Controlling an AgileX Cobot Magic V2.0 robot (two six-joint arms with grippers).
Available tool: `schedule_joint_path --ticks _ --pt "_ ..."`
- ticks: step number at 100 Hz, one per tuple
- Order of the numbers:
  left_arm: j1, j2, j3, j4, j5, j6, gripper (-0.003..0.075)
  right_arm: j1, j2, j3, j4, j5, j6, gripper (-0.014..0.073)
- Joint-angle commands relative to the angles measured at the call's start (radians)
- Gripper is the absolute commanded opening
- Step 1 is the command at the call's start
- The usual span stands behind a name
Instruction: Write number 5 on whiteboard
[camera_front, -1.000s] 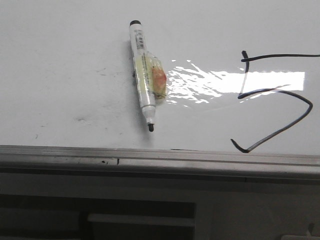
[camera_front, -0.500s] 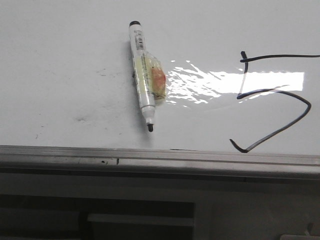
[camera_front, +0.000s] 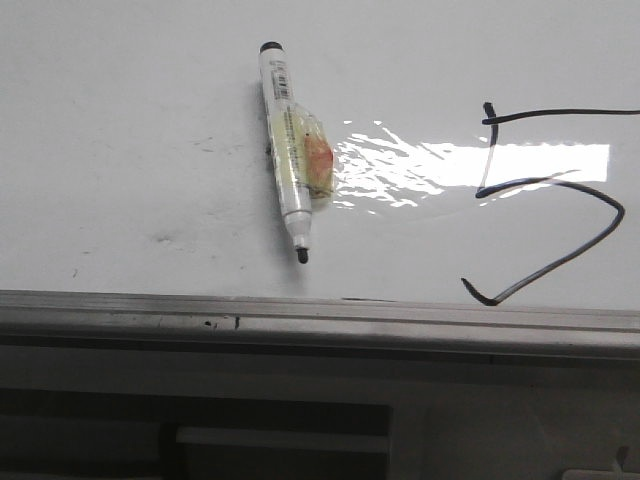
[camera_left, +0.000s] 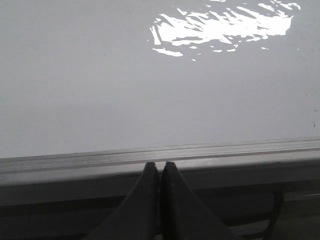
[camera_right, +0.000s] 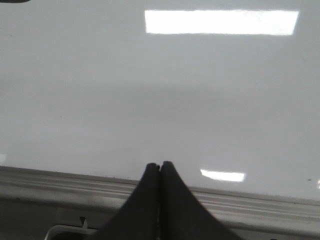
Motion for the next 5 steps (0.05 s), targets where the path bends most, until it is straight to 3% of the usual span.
schedule_joint_path --ticks 1,5 --pt "0.004 -0.020 0.024 -0.002 -0.073 -0.010 -0.0020 -0.007 -0.014 0.025 0.001 -0.025 -0.012 -0.0063" --pt "0.004 -0.020 0.024 -0.002 -0.073 -0.010 -0.0020 -0.007 -0.014 0.025 0.001 -0.025 -0.012 -0.0063"
